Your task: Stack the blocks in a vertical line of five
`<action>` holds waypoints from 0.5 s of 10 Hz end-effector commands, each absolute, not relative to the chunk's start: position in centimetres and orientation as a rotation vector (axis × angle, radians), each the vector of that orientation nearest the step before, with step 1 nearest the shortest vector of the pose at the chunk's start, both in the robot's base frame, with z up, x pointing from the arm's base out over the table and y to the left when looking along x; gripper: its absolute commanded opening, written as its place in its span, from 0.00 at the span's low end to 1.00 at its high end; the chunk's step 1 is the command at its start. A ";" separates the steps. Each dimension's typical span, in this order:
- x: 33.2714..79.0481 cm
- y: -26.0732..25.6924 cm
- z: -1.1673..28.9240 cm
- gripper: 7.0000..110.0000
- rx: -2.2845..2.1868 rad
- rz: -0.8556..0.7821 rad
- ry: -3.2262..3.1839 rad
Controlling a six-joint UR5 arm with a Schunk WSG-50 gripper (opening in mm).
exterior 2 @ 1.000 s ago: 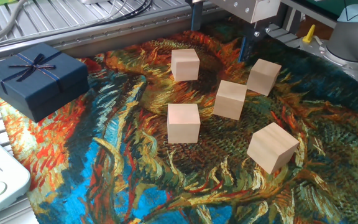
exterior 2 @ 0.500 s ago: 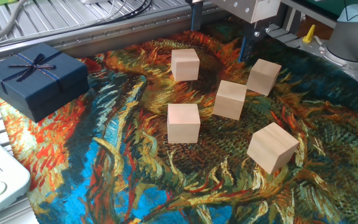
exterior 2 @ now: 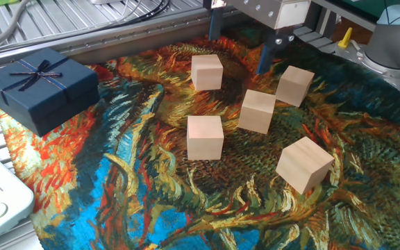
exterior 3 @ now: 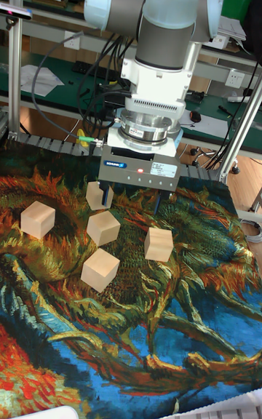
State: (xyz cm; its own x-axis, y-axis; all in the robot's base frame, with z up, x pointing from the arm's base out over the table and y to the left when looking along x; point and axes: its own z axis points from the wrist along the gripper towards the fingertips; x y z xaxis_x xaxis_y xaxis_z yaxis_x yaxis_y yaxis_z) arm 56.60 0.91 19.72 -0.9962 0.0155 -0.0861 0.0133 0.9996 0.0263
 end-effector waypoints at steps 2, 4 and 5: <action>57.1 1.2 19.7 0.00 0.026 0.056 3.034; 57.1 1.2 19.7 0.00 0.031 0.054 3.034; 57.1 1.1 19.7 0.00 0.030 0.052 3.034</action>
State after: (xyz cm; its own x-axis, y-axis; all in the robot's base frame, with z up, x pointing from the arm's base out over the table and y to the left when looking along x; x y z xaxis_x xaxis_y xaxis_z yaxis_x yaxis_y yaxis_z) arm 56.99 0.93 19.56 -0.9948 0.0164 -0.1009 0.0140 0.9996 0.0248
